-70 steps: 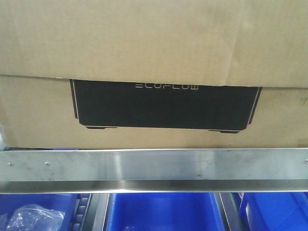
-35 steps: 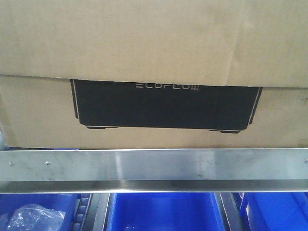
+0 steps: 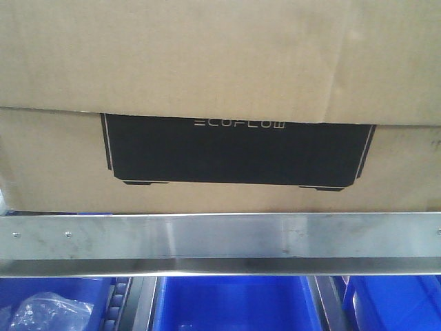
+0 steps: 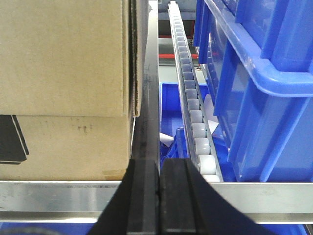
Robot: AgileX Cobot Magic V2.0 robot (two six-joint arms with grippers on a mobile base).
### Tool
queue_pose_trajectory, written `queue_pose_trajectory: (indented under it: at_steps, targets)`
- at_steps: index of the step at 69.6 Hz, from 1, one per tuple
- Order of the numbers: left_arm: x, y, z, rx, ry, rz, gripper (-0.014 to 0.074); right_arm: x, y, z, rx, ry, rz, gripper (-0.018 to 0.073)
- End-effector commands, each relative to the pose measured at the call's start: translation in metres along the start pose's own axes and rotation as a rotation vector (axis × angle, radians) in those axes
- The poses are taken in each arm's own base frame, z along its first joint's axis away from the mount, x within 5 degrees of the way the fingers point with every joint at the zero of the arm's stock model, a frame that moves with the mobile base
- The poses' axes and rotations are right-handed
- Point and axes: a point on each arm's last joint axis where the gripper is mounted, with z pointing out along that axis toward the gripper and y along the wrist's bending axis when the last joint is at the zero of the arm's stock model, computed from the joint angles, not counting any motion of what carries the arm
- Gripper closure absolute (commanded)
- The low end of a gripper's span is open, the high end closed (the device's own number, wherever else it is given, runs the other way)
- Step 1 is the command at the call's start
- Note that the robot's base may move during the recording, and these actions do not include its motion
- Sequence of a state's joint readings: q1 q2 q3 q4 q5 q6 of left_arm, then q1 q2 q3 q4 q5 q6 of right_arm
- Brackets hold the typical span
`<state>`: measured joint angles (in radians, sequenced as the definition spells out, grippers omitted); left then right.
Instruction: Grab box from left shelf to table start
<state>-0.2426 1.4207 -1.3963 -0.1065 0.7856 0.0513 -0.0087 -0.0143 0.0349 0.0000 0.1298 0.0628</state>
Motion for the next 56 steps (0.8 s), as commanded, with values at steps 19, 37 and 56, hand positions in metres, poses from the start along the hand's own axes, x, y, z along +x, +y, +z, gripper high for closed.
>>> queue_pose_trajectory:
  at_steps: [19, 37, 56]
  targets:
    - [-0.014, -0.004, -0.008, 0.019, -0.093, -0.112, 0.0647, -0.017, 0.001, -0.003, -0.001, -0.13, -0.01, 0.0502]
    - [-0.015, -0.005, -0.008, 0.028, -0.101, -0.121, 0.0692, -0.041, 0.002, -0.009, -0.012, -0.3, -0.01, 0.0502]
    - [-0.017, -0.005, -0.008, 0.032, -0.123, -0.169, 0.0692, -0.126, 0.008, -0.031, -0.011, -0.306, -0.01, 0.0501]
